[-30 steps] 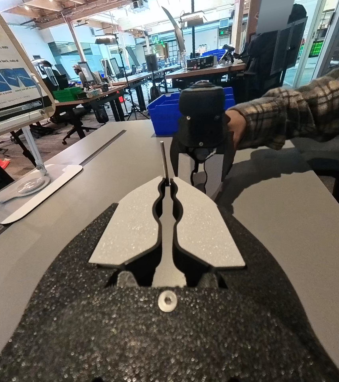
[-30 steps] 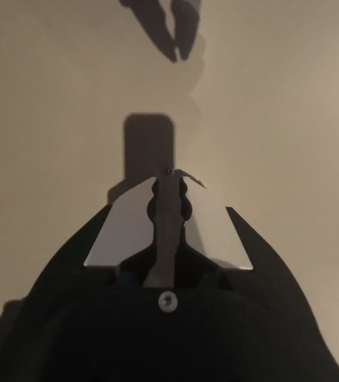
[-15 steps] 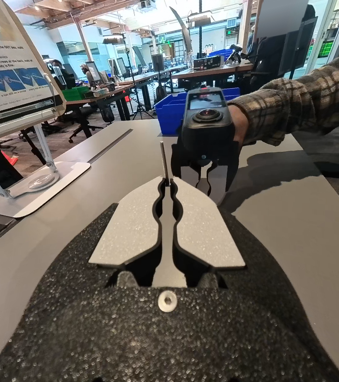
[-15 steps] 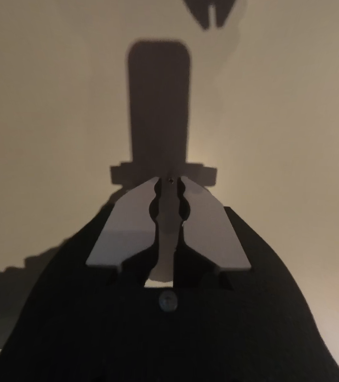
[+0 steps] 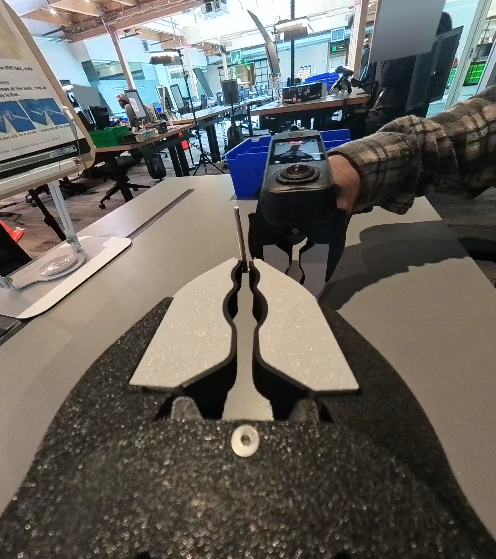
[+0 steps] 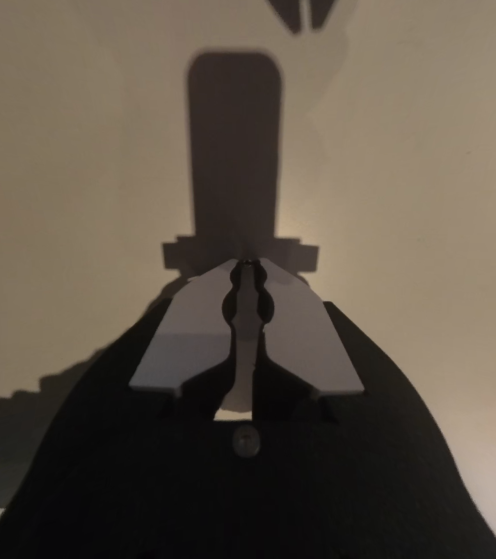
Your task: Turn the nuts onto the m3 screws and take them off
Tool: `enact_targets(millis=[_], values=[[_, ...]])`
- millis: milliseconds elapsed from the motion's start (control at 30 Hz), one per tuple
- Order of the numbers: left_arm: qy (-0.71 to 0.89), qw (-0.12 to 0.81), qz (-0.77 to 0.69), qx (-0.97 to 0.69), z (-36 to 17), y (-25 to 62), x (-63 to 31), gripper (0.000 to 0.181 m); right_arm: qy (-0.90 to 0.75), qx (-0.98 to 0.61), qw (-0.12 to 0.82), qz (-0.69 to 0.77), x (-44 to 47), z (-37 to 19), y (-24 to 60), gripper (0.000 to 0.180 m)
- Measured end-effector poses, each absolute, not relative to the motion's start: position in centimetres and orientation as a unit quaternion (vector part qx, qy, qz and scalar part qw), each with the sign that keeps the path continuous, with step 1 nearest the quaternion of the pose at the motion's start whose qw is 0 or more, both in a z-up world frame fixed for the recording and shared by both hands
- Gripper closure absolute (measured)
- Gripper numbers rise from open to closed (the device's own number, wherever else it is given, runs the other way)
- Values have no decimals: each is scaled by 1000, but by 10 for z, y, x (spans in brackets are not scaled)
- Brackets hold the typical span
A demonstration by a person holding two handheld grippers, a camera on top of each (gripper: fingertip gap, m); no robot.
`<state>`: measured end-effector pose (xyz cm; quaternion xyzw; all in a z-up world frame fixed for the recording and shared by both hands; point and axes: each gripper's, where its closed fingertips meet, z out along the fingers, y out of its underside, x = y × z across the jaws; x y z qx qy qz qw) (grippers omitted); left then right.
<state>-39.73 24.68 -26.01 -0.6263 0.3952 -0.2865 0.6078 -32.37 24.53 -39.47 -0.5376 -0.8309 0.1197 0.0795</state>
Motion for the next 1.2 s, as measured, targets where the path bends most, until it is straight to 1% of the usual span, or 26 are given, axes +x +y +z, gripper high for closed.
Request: enact_targets(millis=[33,300,500,633,800,900,1000,1200], values=[[395,608,-286,-626,-260,247,-397,177,-831,-537,79,120,-324,-395,245,171],[395,608,-287,-626,-260,247,-398,177,-830,-539,79,121,-326,-395,244,174],[397,601,-288,-631,-265,248,-396,177,-816,-550,99,147,-325,-388,244,175],[401,594,-289,-635,-272,249,-393,177,-801,-559,125,175,-322,-348,248,175],[413,588,-292,-631,-274,244,-385,177,-798,-536,179,211,-330,-260,251,175],[425,582,-291,-630,-278,242,-378,177,-813,-511,185,211,-342,-223,248,174],[429,578,-291,-630,-281,240,-375,177,-832,-486,169,207,-356,-208,241,174],[433,578,-289,-628,-280,239,-374,177,-876,-439,127,157,-379,-217,230,175]])
